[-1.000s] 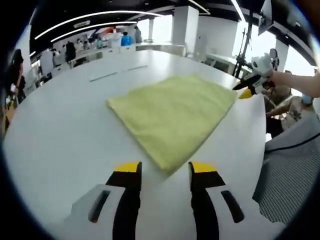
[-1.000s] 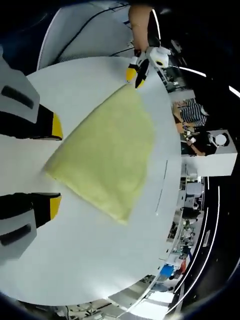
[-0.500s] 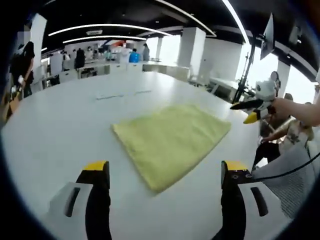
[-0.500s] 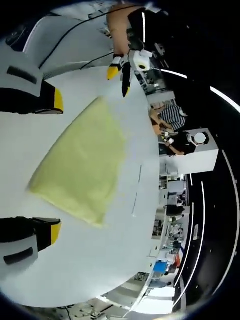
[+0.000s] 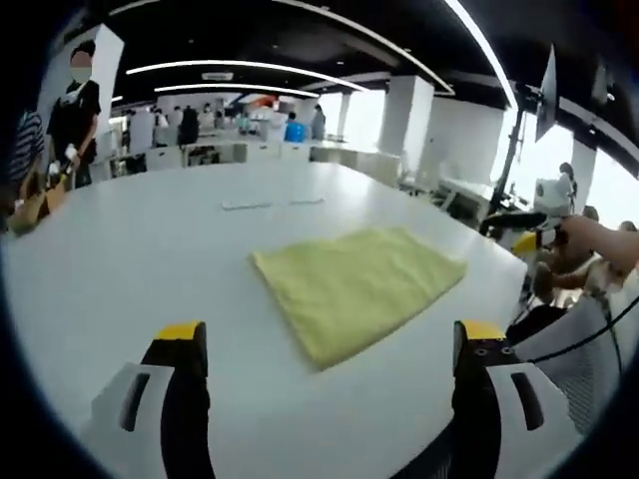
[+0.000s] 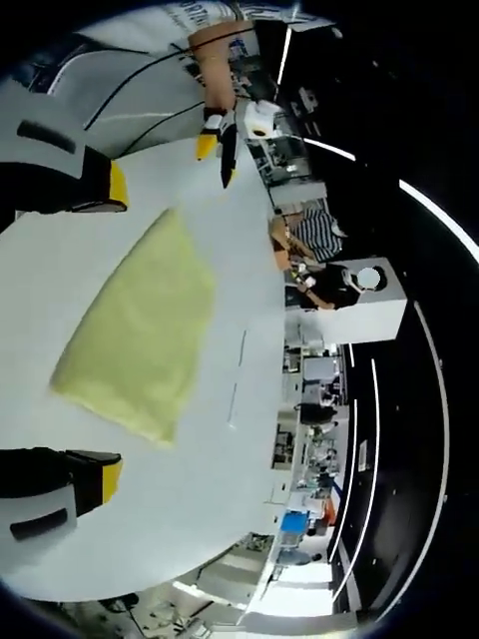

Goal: Fold the garment on the visible template until the final outline fits inside the template.

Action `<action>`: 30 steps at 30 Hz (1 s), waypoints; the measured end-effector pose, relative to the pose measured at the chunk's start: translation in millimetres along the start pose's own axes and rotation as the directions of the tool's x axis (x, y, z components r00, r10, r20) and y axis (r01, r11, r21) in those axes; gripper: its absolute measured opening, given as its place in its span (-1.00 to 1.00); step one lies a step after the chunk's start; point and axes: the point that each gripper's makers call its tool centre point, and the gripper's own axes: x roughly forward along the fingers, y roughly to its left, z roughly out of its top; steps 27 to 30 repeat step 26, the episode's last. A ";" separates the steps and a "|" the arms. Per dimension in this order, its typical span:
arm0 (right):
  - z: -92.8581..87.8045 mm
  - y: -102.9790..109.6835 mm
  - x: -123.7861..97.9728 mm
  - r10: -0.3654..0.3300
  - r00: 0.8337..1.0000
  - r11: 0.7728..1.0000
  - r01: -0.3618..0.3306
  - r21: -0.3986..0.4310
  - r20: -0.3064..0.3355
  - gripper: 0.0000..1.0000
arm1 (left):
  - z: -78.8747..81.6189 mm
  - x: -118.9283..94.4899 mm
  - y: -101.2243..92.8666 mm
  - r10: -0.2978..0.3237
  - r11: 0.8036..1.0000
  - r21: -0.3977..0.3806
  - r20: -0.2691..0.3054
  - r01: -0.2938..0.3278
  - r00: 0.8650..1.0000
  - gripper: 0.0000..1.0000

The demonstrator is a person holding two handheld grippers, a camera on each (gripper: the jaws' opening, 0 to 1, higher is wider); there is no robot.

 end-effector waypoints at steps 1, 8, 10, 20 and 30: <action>-0.9 -1.1 -0.3 0.002 1.000 1.000 -0.002 0.002 0.002 0.98 | -1.2 -1.2 -1.0 0.003 1.000 0.019 -0.005 -0.003 1.000 0.98; -11.5 0.1 -5.9 -0.008 1.000 1.000 0.008 -0.018 0.022 0.97 | -12.9 -4.3 -7.5 0.020 0.998 0.068 -0.034 -0.018 0.999 0.98; -17.6 -0.2 -7.4 -0.017 1.000 1.000 0.017 -0.018 0.013 0.96 | -16.4 -3.8 -7.2 0.024 0.998 0.067 -0.034 -0.022 0.999 0.98; -36.4 6.8 -8.9 -0.029 0.999 0.999 0.028 -0.032 -0.017 0.90 | -22.0 -5.4 -13.8 0.034 0.998 0.050 -0.031 -0.033 0.999 0.95; -38.1 8.4 -9.3 -0.036 0.999 0.999 0.036 -0.017 -0.011 0.89 | -27.4 -4.0 -15.1 0.037 0.996 0.079 -0.047 -0.033 0.998 0.92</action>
